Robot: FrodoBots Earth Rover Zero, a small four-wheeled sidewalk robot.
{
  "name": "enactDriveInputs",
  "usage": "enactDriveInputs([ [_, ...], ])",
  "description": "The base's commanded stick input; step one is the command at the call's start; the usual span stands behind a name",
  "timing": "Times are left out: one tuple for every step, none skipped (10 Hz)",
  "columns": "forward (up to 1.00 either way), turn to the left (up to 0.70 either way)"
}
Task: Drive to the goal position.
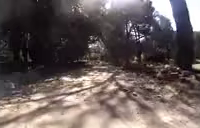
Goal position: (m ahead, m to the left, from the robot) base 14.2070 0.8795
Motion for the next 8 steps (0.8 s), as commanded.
enactDriveInputs([
  [0.85, 0.0],
  [0.85, 0.0],
  [0.85, 0.0],
  [0.85, 0.0],
  [0.85, 0.31],
  [0.85, 0.34],
  [0.85, 0.19],
  [0.85, 0.04],
])
